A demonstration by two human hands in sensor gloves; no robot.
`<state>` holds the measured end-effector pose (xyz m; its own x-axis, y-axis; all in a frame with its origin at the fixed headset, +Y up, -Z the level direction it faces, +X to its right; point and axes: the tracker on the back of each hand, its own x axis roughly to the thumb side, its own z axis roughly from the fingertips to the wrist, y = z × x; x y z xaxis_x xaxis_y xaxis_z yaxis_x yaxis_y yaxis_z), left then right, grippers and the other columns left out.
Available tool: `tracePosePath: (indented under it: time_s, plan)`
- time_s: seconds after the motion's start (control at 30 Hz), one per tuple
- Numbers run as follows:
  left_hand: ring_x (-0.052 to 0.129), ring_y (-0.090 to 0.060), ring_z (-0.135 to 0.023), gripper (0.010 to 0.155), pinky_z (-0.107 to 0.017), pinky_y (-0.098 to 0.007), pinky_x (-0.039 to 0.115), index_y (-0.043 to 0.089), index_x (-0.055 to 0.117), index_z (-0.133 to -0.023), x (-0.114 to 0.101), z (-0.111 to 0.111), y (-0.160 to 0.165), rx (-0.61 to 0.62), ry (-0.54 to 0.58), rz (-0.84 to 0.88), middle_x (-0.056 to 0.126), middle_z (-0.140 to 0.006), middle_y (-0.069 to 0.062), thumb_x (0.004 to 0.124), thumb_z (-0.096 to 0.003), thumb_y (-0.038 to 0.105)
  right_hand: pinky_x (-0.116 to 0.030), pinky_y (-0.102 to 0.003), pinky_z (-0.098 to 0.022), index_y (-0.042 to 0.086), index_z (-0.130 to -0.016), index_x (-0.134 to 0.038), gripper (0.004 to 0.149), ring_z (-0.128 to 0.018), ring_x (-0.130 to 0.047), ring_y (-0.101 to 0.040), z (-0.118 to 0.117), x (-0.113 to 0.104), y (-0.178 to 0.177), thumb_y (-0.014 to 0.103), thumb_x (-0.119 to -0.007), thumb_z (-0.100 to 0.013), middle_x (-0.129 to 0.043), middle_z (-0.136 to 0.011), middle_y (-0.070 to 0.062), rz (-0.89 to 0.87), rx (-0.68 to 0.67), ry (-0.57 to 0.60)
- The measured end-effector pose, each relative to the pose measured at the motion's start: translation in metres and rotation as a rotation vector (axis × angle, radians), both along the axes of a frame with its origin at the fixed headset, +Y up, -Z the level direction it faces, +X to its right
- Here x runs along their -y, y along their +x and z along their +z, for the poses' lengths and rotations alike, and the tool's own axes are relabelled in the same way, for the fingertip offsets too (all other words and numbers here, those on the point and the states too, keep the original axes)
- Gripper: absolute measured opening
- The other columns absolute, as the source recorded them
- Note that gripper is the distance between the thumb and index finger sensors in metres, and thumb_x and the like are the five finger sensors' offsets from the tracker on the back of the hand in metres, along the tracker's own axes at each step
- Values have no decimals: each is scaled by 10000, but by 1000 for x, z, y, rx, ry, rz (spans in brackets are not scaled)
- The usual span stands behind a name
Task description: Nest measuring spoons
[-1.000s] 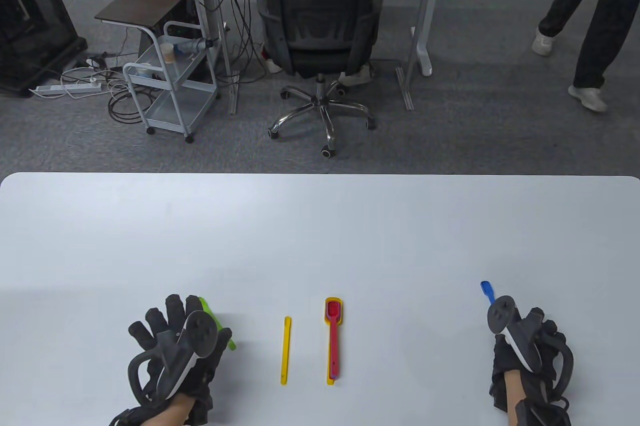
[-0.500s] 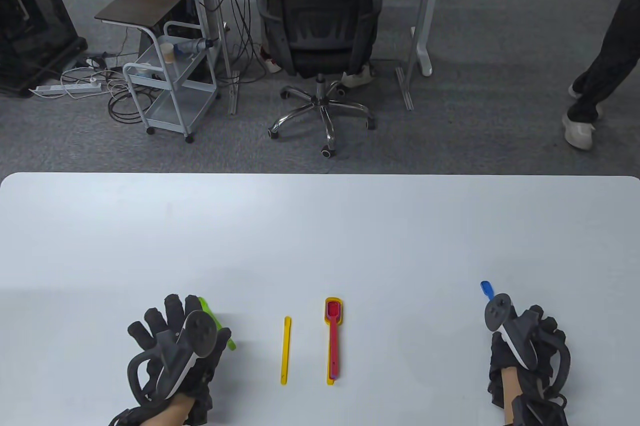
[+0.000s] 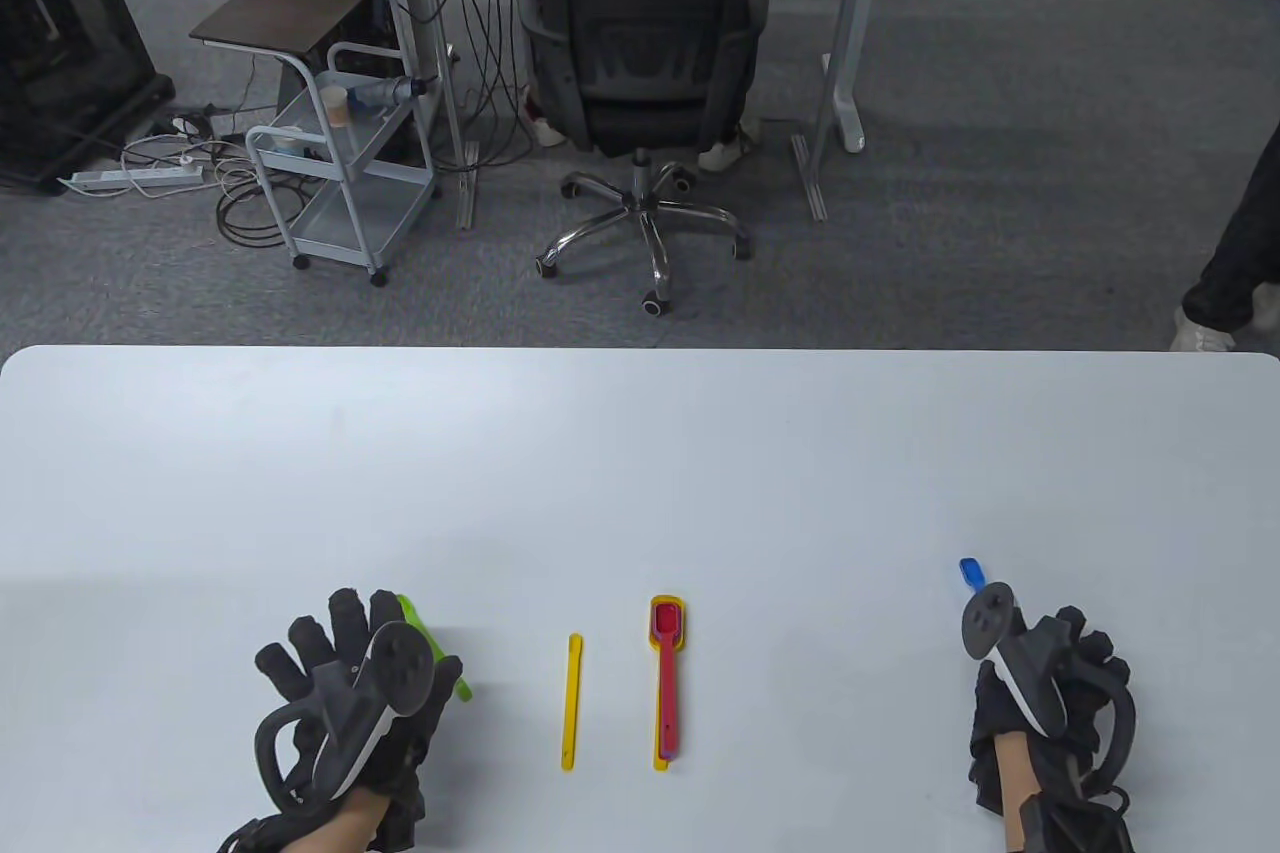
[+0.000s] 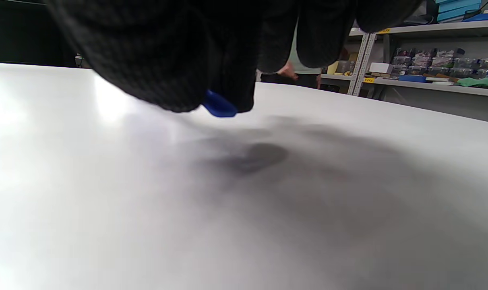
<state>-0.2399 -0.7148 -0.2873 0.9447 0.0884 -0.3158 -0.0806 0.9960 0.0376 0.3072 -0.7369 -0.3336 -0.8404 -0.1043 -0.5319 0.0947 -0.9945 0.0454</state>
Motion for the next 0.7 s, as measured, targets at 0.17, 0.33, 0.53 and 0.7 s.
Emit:
tracePosePath:
  time_s: [0.17, 0.33, 0.53, 0.7]
  plan:
    - [535, -570, -1141, 918, -766, -747, 290, 268, 544, -1156, 0, 0, 0, -1, 3, 2, 482, -1251, -111, 802, -397, 716, -551, -707, -680, 84, -786, -911, 437, -1007, -657, -574, 3, -11, -12, 358, -880, -447, -628, -1188, -240, -17, -7, -2]
    - [536, -569, -1140, 917, -765, -747, 292, 268, 545, -1155, 0, 0, -1, 0, 4, 7, 482, -1251, -111, 800, -398, 717, -555, -710, -678, 78, -787, -911, 438, -1002, -660, -583, 8, -24, -33, 355, -881, -449, -631, -1186, -246, -39, -34, 13]
    - [536, -569, -1141, 914, -764, -747, 292, 270, 548, -1154, 0, 1, -2, 1, 4, 11, 484, -1250, -113, 802, -397, 715, -559, -713, -675, 75, -788, -910, 438, -1004, -658, -584, 14, -38, -56, 355, -882, -451, -629, -1187, -250, -55, -72, 4]
    - [535, -568, -1141, 916, -765, -747, 291, 267, 544, -1156, 0, 1, -1, 2, 2, 10, 481, -1251, -111, 801, -399, 715, -561, -715, -673, 73, -788, -908, 438, -1004, -656, -588, 20, -48, -78, 355, -881, -454, -627, -1187, -256, -54, -102, 2]
